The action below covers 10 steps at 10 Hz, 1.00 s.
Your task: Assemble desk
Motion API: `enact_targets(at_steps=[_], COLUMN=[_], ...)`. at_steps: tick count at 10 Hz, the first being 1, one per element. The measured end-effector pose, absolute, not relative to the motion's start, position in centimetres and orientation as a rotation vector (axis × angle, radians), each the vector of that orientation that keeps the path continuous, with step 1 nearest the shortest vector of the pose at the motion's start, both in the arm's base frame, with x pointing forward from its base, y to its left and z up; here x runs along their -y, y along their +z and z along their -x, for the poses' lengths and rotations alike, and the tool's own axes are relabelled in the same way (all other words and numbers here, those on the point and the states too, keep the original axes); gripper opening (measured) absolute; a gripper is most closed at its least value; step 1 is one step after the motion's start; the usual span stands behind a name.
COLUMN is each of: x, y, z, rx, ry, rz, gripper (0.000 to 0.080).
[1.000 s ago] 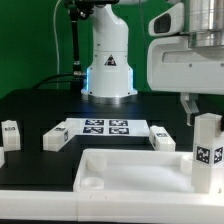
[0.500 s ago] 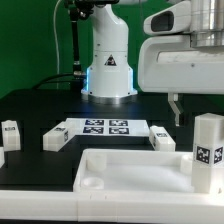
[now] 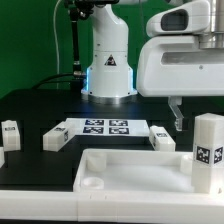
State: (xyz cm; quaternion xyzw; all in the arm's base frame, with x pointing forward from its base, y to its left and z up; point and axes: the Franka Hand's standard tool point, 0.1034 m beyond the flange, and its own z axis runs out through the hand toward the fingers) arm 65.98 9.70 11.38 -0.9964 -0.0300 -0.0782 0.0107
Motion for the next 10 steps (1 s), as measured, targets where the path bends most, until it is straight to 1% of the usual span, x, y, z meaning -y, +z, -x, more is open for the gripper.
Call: enact_targets(at_steps=[4,5,6,7,8,9,10], x=[-9.61,-9.59,-9.59,-9.58,-9.58,-9.60,-9.59], y=[11.37,11.37,11.37,11.37,11.37,11.36,11.37], z=[-65.99,-65.99,-65.99,-65.99,-65.99,-65.98,-65.98], rx=[0.538,0.603,0.644,0.640,0.640,0.640,0.632], ry=[-0.247,-0.247,-0.247,-0.247,-0.247,-0.247,-0.247], rz=[3.093,3.086,3.079,3.080,3.080,3.080,3.081], gripper=[0.0649,0.0649,0.0623,0.0623,0.0445,0.0288,0.0288])
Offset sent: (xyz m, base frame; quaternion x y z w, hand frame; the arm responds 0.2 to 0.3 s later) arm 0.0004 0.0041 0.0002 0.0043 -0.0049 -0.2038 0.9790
